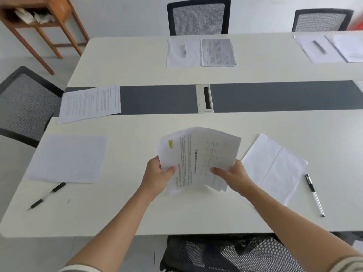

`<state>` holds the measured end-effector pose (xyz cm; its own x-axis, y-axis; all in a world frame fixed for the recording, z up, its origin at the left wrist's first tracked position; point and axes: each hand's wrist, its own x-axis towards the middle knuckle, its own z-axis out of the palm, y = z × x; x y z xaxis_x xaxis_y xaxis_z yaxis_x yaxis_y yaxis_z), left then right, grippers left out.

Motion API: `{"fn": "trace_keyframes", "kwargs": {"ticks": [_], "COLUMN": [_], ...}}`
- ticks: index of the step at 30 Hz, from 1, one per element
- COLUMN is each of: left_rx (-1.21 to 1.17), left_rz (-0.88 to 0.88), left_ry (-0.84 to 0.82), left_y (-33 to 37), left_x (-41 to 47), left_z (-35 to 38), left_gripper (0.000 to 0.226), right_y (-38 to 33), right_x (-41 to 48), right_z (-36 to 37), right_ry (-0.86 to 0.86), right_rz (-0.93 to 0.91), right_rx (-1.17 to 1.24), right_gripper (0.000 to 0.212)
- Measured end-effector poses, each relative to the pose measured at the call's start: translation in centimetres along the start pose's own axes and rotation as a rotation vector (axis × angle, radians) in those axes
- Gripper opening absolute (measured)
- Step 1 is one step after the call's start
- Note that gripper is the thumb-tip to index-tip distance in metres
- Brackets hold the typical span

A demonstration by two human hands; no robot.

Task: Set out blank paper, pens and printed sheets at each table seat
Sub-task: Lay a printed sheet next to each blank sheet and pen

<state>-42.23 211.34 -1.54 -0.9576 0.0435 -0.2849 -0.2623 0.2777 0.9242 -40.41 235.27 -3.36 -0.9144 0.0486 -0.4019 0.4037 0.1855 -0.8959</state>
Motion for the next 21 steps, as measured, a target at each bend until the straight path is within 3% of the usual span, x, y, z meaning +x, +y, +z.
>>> {"fn": "trace_keyframes", "kwargs": {"ticks": [3, 9, 13, 15, 19, 21], "left_rx": [-0.007, 0.039, 0.036, -0.008, -0.119, -0.173], "left_rz": [0.048, 0.004, -0.041, -0.065, -0.147, -0.190], "left_ry": [0.051, -0.025, -0.007, -0.002, -0.012, 0.025], "left_y": [0.3, -1.9, -2.3, -1.9, -1.9, -2.0], "left_x": [-0.3, -1.5, -1.0, -0.7, -0.8, -1.0], "left_z": [0.0, 1.5, 2.1, 2.3, 3.4, 3.6], "left_gripper": [0.031, 0.043, 0.025, 0.027, 0.033, 0.031], "right_y": [0.2, 3.1, 3.6, 3.3, 3.9, 4.1], "right_x": [-0.3, -1.1, -0.8, -0.8, -1.0, -0.9], "right_z": [-0.2, -0.1, -0.6, -0.5, 0.5, 0.7], "right_ry": [0.076, 0.020, 0.037, 0.015, -0.036, 0.003], "right_rz": [-0.049, -0.042, -0.058, -0.082, 0.013, 0.057], "right_rx": [0.034, -0.045, -0.023, 0.007, -0.034, -0.053], "right_gripper": [0.013, 0.030, 0.029, 0.031, 0.031, 0.019]}}
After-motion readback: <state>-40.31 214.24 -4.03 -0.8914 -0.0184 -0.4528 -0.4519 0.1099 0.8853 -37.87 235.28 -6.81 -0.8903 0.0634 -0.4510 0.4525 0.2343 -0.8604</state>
